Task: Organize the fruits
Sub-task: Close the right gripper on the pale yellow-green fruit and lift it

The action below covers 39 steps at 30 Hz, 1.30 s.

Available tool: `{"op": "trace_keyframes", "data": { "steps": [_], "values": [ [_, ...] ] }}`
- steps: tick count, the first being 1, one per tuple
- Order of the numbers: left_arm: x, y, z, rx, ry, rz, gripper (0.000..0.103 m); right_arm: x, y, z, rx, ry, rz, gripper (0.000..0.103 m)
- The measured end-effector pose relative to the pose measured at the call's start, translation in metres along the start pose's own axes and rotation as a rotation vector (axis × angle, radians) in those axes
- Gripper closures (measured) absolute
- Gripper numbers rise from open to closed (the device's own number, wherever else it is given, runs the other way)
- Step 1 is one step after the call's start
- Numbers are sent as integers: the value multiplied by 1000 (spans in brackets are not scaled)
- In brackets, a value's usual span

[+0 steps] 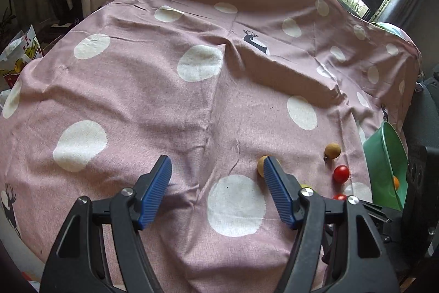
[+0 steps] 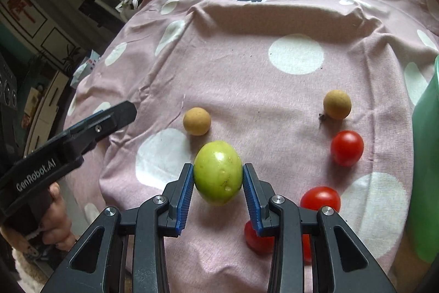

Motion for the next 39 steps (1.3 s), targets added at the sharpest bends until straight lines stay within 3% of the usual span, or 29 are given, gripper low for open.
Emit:
{"op": "trace_keyframes", "data": {
  "steps": [6,10,15,21,28,32,39],
  "values": [
    [-1,1,1,8,2,5,34,3,4,-3,-22,-13,21,65],
    [3,0,-6,23,-25,21,35,0,26,-15,-26,-57,-76,54],
    [15,-5,-22,83,-78,82,39,-9,36,-33,-60,-161,-184,54],
    [37,-19,-43,161,-114,231,45,-8,22,-35,-103,-211,-134,71],
    [53,-26,-55,190,-151,301,45,-2,18,-38,-182,-246,-112,71],
    [60,-31,-60,168,-169,312,46,0,12,-37,-181,-244,-81,71],
    [67,-39,-67,169,-184,335,54,2,5,-35,-209,-242,-58,71]
  ]
}}
Point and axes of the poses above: each gripper's, at about its wrist camera, not at the fingertips, and y roughly against the way its jaws point, z to its left, x to its underside, the point moved 3 cm from there along -y, roughly the way its jaws point, and after that the axes turned 12 degrees about y, right-handed, at the moved point
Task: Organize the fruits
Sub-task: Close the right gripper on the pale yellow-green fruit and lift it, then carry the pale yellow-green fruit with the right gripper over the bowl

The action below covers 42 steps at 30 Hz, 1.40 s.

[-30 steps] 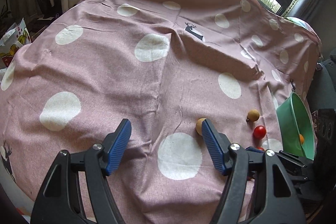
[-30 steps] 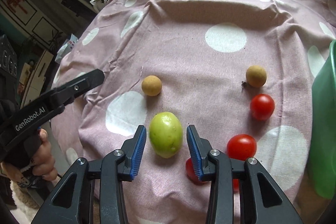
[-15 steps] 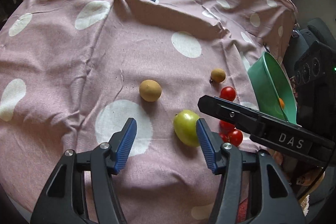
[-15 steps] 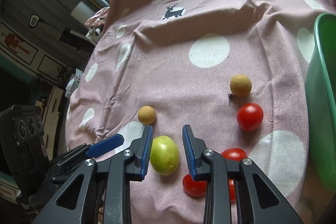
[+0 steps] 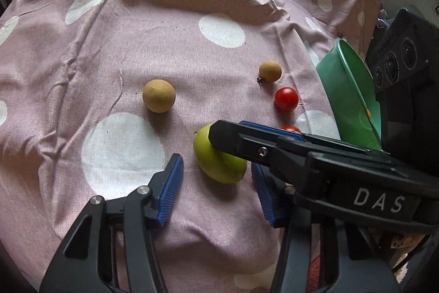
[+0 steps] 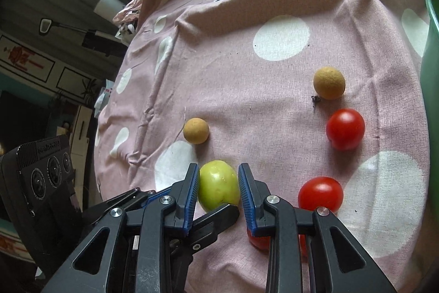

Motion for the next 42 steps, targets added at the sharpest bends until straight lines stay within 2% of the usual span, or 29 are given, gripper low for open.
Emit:
{"op": "trace_keyframes", "data": {
  "steps": [11,20,31,35,42],
  "values": [
    [-1,2,-3,-18,-12,-44,68,1,1,2,-16,6,7,71],
    [-2,23,-17,-15,-63,-141,68,-4,21,14,-5,54,-67,71],
    [-1,62,-60,22,-171,-302,68,-8,79,31,58,134,-243,70],
    [0,68,-85,9,-239,-360,68,-7,101,25,71,123,-304,70],
    [2,68,-125,37,-338,-388,68,-3,138,5,117,73,-408,69]
  ]
}}
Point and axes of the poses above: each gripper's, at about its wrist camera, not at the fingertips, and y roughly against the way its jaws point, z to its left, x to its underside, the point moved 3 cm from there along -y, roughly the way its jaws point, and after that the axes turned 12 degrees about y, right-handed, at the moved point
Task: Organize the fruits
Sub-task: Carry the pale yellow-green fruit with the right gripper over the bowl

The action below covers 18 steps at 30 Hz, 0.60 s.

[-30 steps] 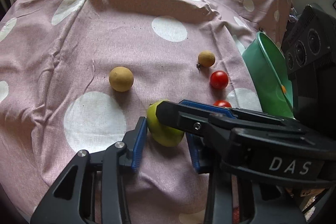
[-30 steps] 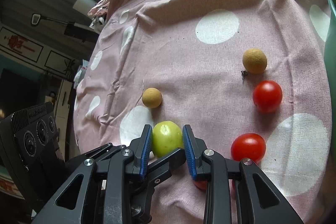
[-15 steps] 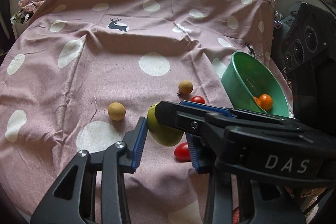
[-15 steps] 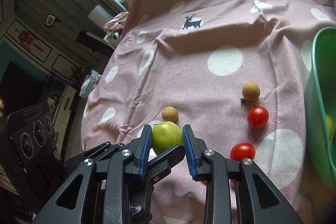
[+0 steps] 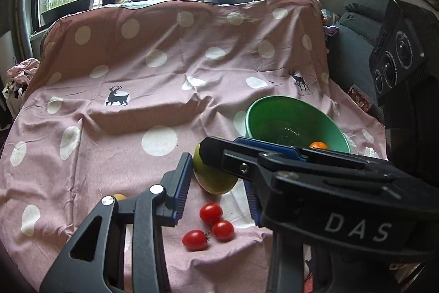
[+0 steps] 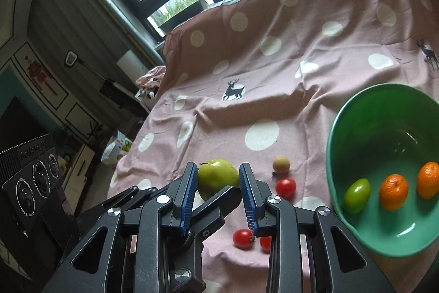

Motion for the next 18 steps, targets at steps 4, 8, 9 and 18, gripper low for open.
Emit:
{"op": "trace_keyframes", "data": {
  "steps": [4,8,9,18],
  "values": [
    [-4,-6,-24,29,-46,-9,68,-1,19,-17,26,-40,-48,69],
    [-6,-12,-46,65,-85,-12,68,0,37,-34,52,-74,-88,69],
    [-6,-14,-51,74,-92,-10,68,0,41,-38,59,-84,-96,69],
    [-3,-37,-85,182,-132,26,71,10,64,-72,135,-163,-130,68]
  ]
}}
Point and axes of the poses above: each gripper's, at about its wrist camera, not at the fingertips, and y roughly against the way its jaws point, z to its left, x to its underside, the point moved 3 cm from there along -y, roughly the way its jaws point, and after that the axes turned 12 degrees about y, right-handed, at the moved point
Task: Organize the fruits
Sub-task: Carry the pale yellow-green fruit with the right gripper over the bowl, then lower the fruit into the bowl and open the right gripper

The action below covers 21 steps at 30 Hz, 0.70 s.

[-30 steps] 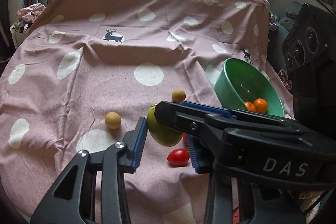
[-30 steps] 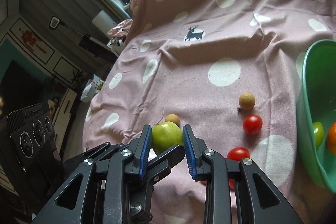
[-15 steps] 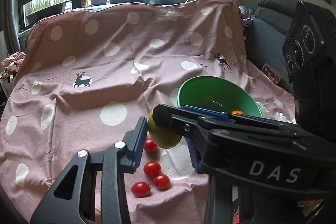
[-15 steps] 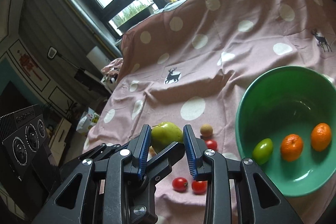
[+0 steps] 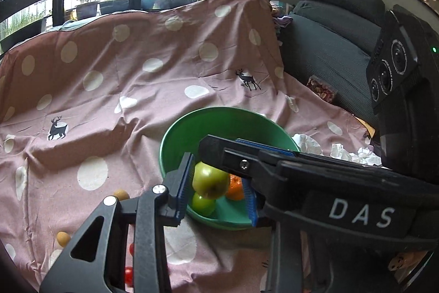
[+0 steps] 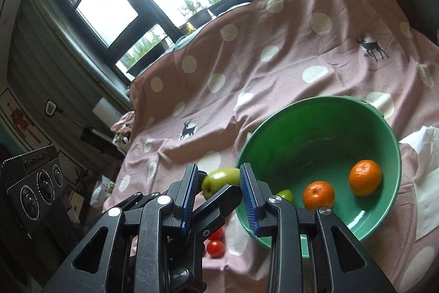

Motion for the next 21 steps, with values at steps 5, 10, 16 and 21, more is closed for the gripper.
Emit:
{"op": "trace_keyframes", "data": {
  "steps": [5,10,16,21],
  "values": [
    [1,-25,-4,46,14,57,72,3,-4,-20,59,-37,22,68],
    [6,-42,-1,78,58,110,72,7,-12,-35,85,-73,63,68],
    [11,-47,-1,96,74,138,71,9,-19,-40,109,-78,93,68],
    [10,-38,9,76,94,126,70,9,-18,-37,147,-63,92,68]
  ]
}}
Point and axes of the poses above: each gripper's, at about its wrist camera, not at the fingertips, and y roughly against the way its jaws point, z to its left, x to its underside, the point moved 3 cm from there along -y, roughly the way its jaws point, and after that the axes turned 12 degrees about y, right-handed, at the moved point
